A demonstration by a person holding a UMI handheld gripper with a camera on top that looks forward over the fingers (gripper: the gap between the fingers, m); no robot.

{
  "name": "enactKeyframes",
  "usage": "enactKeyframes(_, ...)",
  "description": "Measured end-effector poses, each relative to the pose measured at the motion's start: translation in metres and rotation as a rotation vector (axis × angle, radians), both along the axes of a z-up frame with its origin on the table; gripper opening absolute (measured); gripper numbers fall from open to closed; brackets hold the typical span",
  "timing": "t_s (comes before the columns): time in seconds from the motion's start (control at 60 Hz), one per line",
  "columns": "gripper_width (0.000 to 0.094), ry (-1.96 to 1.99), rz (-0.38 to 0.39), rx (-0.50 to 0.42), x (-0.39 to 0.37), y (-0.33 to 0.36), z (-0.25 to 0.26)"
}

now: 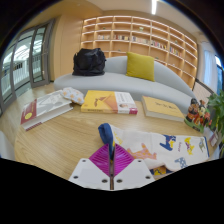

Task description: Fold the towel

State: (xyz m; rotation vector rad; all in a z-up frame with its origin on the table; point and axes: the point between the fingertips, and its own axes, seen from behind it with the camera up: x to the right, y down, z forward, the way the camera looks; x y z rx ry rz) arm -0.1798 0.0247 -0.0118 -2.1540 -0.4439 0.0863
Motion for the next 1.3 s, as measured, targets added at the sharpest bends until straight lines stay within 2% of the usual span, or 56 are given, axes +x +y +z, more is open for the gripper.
enactKeyframes(0.1, 0.0022, -0.023, 0.009, 0.003, -0.003, -0.002, -0.001)
enactKeyframes(0.183, 0.0018, 0.024, 0.011, -0.041, -0.007, -0.019, 0.001)
enactKeyframes(0.267, 0.0017, 0.127, 0.056, -0.071, -0.026, -0.042, 0.022)
enactKeyframes(0.383, 0.0017, 0.293, 0.132, -0.058, -0.055, -0.07, 0.085)
enactKeyframes(0.45, 0.0019, 0.376, 0.167, -0.008, -0.058, -0.079, 0.136)
enactKeyframes(0.533, 0.0023, 0.448, 0.174, 0.06, -0.044, -0.075, 0.188)
enactKeyframes(0.583, 0.0023, 0.467, 0.156, 0.073, -0.03, -0.069, 0.205)
enactKeyframes(0.667, 0.0025, 0.441, 0.095, 0.097, 0.016, -0.042, 0.204)
enactKeyframes(0.85, 0.003, 0.261, -0.11, 0.064, 0.147, 0.018, 0.132)
enactKeyframes(0.883, 0.0075, 0.216, -0.139, 0.06, 0.169, 0.027, 0.118)
enactKeyframes(0.917, 0.0209, 0.176, -0.17, 0.065, 0.195, 0.038, 0.099)
enactKeyframes(0.95, 0.0432, 0.123, -0.205, 0.049, 0.219, 0.043, 0.083)
enactKeyframes(0.983, 0.0697, 0.075, -0.233, 0.03, 0.243, 0.045, 0.067)
enactKeyframes(1.017, 0.0867, 0.037, -0.265, 0.034, 0.261, 0.044, 0.063)
enactKeyframes(1.05, 0.0835, 0.017, -0.281, 0.056, 0.274, 0.043, 0.066)
enactKeyframes(1.117, 0.0849, -0.01, -0.294, 0.094, 0.293, 0.035, 0.076)
enactKeyframes(1.3, 0.0846, -0.016, -0.248, 0.172, 0.297, -0.026, 0.126)
